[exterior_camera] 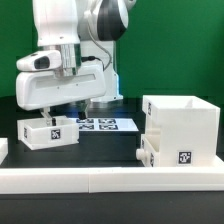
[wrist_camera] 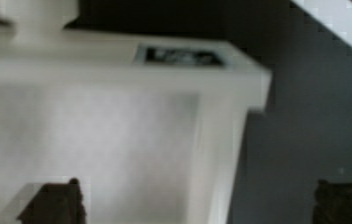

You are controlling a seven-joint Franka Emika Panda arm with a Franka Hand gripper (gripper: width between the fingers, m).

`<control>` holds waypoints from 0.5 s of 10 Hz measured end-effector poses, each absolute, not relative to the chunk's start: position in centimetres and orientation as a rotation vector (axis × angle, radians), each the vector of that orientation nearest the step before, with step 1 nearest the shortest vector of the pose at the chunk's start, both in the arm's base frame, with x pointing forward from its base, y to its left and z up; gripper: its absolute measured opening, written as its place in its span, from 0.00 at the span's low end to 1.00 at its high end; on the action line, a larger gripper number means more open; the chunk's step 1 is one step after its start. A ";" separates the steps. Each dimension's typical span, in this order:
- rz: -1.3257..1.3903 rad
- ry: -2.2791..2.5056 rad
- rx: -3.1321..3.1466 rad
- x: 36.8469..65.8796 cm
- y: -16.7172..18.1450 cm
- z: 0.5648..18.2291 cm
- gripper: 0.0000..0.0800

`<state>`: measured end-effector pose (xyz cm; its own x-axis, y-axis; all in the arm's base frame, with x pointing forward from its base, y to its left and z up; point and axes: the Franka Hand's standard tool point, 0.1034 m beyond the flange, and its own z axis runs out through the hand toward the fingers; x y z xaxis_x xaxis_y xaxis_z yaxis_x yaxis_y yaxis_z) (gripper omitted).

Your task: Assemble drawer

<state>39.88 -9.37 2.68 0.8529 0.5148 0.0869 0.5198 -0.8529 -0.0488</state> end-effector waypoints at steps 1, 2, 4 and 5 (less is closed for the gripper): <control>-0.115 -0.834 -2.955 39.2 -9.4 1.7 0.81; -0.125 -0.837 -2.958 38.8 -9.5 1.1 0.81; -0.130 -0.829 -2.961 38.3 -9.8 0.5 0.81; -0.127 -0.824 -2.962 38.1 -10.0 0.4 0.81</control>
Offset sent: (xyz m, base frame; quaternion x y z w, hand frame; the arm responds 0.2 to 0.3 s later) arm -0.0118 -0.0042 -0.0222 -0.0183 0.0240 -0.0068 0.9995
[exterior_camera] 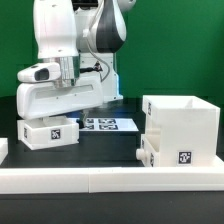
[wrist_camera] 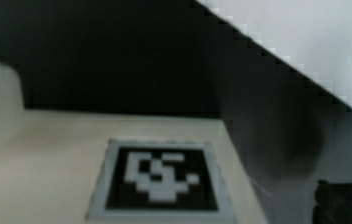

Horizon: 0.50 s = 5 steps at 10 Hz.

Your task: Assemble drawer

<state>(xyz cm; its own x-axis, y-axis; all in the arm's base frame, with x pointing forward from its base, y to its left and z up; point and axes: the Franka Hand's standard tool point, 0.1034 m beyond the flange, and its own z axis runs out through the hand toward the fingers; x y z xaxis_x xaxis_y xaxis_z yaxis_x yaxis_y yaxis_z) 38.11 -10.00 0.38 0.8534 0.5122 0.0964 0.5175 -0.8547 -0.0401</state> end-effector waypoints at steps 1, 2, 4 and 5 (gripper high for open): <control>-0.127 -0.822 -2.963 38.1 -10.0 0.4 0.81; -0.127 -0.823 -2.962 38.2 -10.0 0.4 0.64; -0.128 -0.822 -2.963 38.2 -10.0 0.4 0.45; -0.127 -0.821 -2.962 38.3 -9.9 0.4 0.28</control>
Offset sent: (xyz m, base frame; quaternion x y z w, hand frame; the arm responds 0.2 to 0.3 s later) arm 0.0037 0.0011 -0.0054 -0.0012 0.0038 0.0064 1.0000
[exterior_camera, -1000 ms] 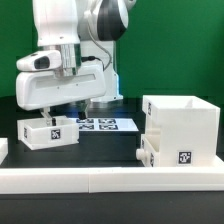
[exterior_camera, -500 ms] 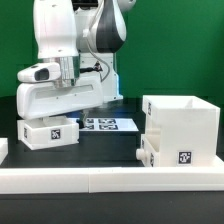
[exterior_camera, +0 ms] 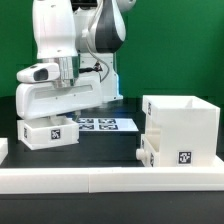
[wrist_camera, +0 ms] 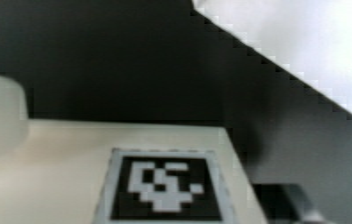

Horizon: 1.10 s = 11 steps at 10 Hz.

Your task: Assemble drawer

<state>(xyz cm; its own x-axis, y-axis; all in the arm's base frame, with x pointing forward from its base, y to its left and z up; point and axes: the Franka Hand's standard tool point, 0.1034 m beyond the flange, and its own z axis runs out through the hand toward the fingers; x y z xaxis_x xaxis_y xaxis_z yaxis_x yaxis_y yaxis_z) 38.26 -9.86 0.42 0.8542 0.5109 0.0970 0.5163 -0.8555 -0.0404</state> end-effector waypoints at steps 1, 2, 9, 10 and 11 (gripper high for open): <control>-0.130 -0.826 -2.962 38.5 -9.8 0.5 0.12; -0.136 -0.830 -2.963 38.7 -9.7 0.6 0.12; -0.173 -0.940 -2.942 41.6 -6.9 3.0 0.05; -0.166 -0.966 -2.923 42.6 -6.5 3.4 0.05; -0.157 -1.016 -2.896 43.7 -6.1 3.7 0.05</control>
Offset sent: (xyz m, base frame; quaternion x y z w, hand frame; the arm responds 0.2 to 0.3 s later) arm 0.0032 0.0010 0.0030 0.0008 -0.0022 -0.0012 1.0000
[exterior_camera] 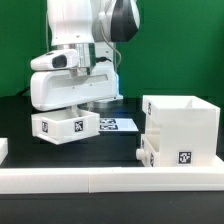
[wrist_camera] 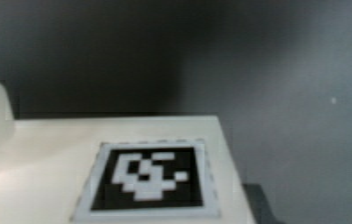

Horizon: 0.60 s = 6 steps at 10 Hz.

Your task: Assemble drawer

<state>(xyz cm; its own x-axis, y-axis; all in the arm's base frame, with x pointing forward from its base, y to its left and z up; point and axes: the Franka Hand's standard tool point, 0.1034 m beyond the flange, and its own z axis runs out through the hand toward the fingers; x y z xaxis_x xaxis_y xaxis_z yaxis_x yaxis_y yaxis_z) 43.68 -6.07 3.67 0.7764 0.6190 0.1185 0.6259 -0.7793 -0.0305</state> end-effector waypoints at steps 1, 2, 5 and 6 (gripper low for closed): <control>-0.162 -1.088 -2.874 45.1 -5.3 4.2 0.05; -0.151 -1.172 -2.849 46.4 -4.1 4.9 0.05; -0.142 -1.259 -2.814 46.8 -3.9 4.9 0.05; -0.144 -1.305 -2.794 46.8 -3.9 4.9 0.05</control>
Offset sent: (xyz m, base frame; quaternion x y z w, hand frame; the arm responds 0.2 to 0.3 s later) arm 0.0000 0.0000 0.0000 0.0000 0.0000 -0.0650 0.9979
